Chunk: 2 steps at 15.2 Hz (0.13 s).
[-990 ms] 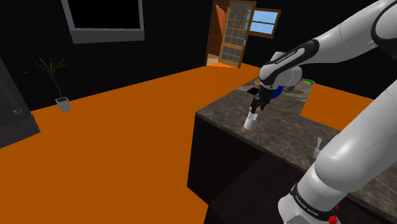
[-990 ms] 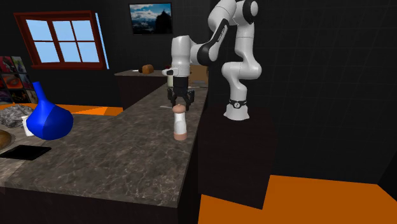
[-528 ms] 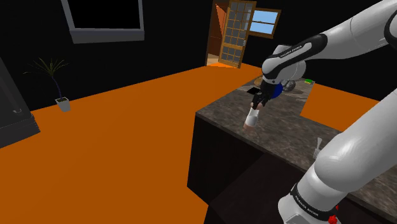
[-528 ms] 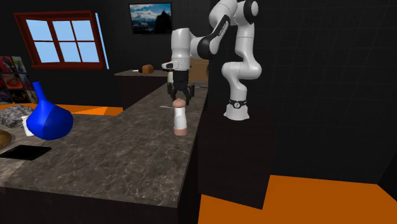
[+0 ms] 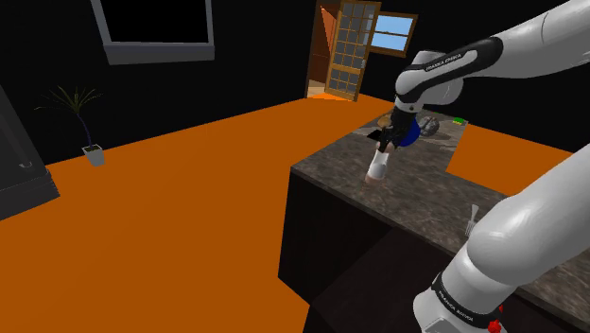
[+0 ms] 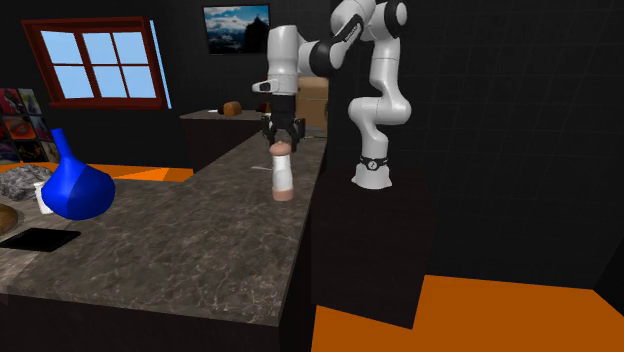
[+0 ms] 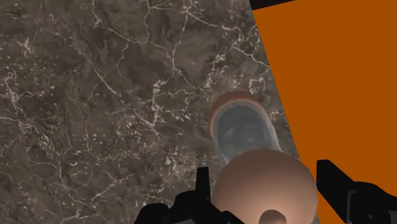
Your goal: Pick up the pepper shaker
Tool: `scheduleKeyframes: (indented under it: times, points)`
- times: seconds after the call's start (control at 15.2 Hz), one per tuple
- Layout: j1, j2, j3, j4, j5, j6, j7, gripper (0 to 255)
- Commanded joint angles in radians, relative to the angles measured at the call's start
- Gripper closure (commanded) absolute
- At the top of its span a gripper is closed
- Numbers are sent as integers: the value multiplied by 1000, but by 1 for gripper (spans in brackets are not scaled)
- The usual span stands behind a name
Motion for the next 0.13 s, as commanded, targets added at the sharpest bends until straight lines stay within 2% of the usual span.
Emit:
scheduleKeyframes:
  times: [0.0, 0.07]
  points:
    - [-1, -9, 4, 6, -3, -15, 5, 255]
    - [0, -9, 4, 7, -3, -15, 5, 255]
